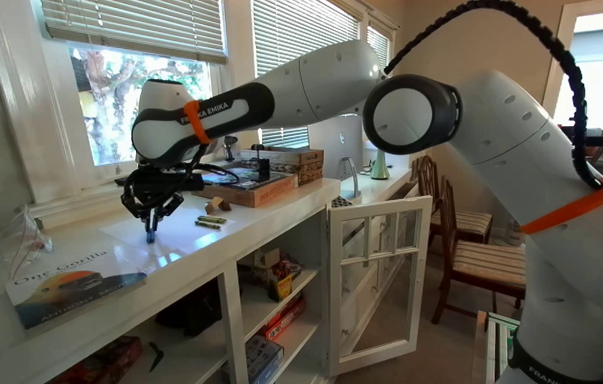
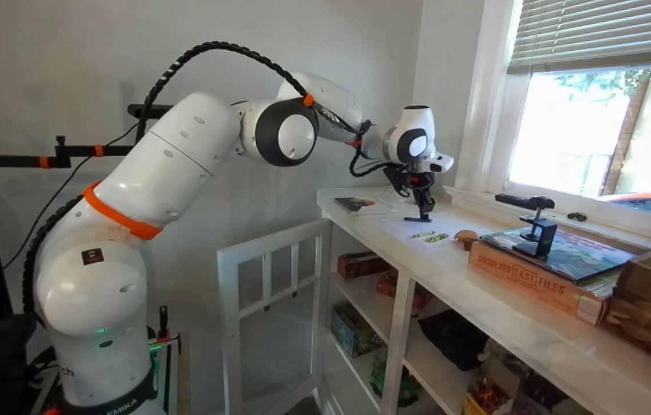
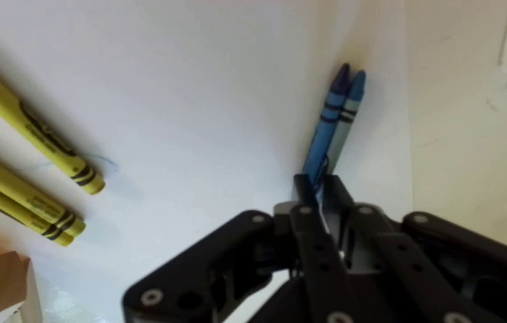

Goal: Use the blue crayon to color the paper

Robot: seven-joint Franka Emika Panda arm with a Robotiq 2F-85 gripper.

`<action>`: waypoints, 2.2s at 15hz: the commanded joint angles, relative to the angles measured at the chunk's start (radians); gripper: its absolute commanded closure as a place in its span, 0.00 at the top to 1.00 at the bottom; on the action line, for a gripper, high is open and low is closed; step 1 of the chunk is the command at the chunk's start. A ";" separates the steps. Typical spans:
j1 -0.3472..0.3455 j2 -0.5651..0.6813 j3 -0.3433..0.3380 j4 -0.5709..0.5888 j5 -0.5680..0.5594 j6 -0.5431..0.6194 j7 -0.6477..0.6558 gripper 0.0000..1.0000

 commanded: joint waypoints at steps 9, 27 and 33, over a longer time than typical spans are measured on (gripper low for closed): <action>0.009 0.025 -0.018 0.047 -0.010 -0.049 0.007 0.42; 0.023 0.145 -0.021 0.233 -0.010 -0.144 0.013 0.49; 0.021 0.161 -0.018 0.260 -0.013 -0.154 0.012 0.02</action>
